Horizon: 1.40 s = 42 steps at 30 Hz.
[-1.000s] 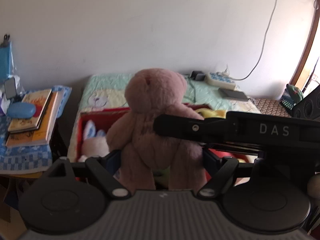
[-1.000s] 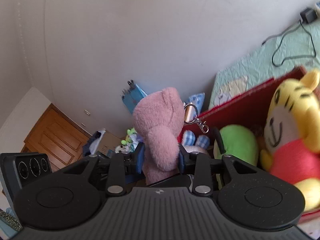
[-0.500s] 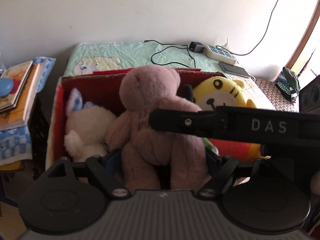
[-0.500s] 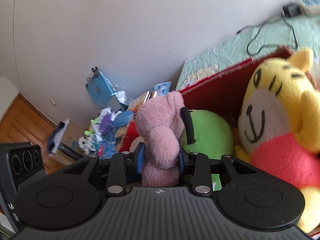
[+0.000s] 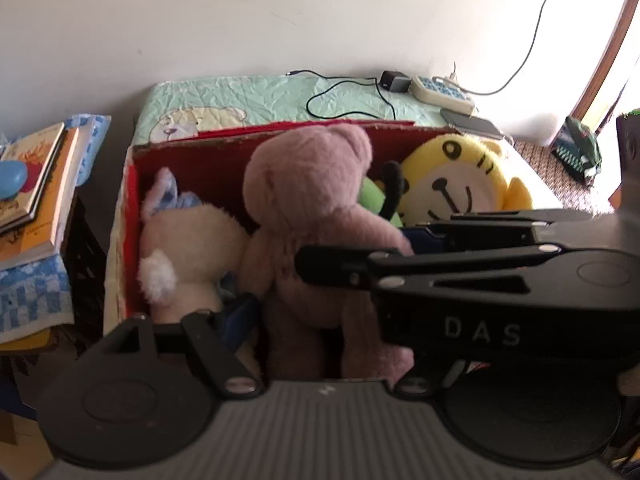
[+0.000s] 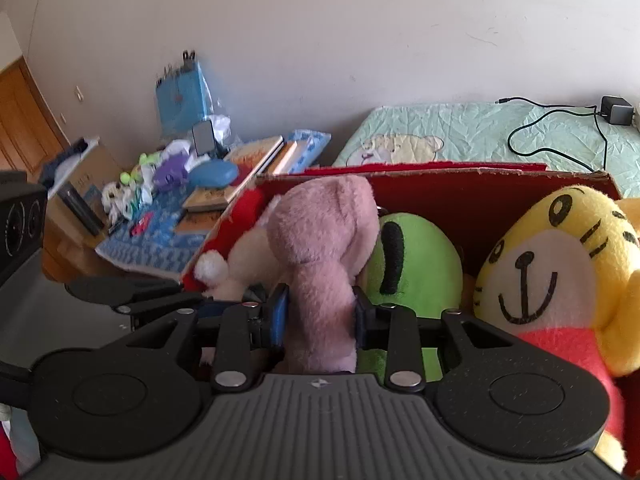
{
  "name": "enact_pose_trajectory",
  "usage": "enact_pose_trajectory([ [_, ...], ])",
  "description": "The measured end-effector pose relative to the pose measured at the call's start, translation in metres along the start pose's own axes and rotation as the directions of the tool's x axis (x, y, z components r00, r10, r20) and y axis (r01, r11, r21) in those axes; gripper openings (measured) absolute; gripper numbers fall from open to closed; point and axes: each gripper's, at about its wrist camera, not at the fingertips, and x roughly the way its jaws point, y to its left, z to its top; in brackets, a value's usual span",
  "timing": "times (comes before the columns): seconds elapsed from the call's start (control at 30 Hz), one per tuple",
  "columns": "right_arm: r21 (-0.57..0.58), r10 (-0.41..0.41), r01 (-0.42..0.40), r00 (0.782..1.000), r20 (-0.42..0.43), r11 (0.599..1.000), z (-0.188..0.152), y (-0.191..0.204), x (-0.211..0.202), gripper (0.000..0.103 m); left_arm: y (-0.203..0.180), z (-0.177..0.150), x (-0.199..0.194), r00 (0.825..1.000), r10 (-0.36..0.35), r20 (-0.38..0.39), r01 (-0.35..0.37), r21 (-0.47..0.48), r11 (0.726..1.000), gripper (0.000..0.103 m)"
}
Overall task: Organize objects
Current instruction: 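Lower the pink teddy bear into the red box beside the white bunny, then open the right gripper and release the pink teddy bear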
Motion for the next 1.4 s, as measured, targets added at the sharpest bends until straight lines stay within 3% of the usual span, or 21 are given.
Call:
enact_pose_trajectory([
  [0.17, 0.017, 0.030, -0.030, 0.999, -0.020, 0.999, -0.001, -0.006, 0.001, 0.037, -0.005, -0.002, 0.001, 1.000, 0.028, -0.010, -0.028, 0.012, 1.000, 0.084],
  [0.37, 0.073, 0.076, -0.080, 0.996, 0.054, 0.994, -0.007, -0.010, -0.027, 0.038, -0.015, -0.003, -0.007, 0.997, 0.075, 0.004, -0.075, 0.036, 0.997, 0.088],
  [0.4, 0.072, 0.077, -0.080, 0.996, 0.052, 0.994, -0.008, -0.010, -0.030, 0.036, -0.017, -0.004, -0.009, 0.997, 0.080, 0.010, -0.081, 0.044, 0.996, 0.088],
  [0.47, 0.075, 0.063, -0.065, 0.997, 0.035, 0.995, -0.009, -0.008, -0.033, 0.021, -0.019, -0.005, -0.014, 0.996, 0.091, 0.020, -0.092, 0.049, 0.995, 0.088],
  [0.57, 0.119, 0.078, -0.080, 0.997, 0.022, 0.990, -0.010, -0.011, -0.033, 0.020, -0.021, -0.006, -0.020, 0.994, 0.106, 0.033, -0.107, 0.049, 0.993, 0.088],
  [0.93, 0.106, 0.054, -0.052, 0.998, -0.016, 0.993, -0.010, -0.002, 0.001, 0.022, -0.024, -0.006, -0.018, 0.983, 0.180, 0.021, -0.181, 0.038, 0.983, 0.080],
  [1.17, 0.228, 0.115, -0.124, 0.992, 0.051, 0.966, -0.019, -0.021, -0.030, 0.027, -0.028, -0.010, -0.028, 0.982, 0.184, 0.036, -0.185, 0.028, 0.982, 0.085],
  [1.27, 0.237, 0.088, -0.104, 0.993, 0.079, 0.966, -0.021, -0.021, -0.043, 0.027, -0.032, -0.009, -0.030, 0.978, 0.206, 0.030, -0.206, 0.023, 0.978, 0.086],
  [1.4, 0.198, -0.005, -0.012, 0.997, 0.083, 0.980, -0.022, -0.012, -0.056, 0.027, -0.039, -0.005, -0.028, 0.970, 0.243, 0.004, -0.243, 0.019, 0.970, 0.086],
])
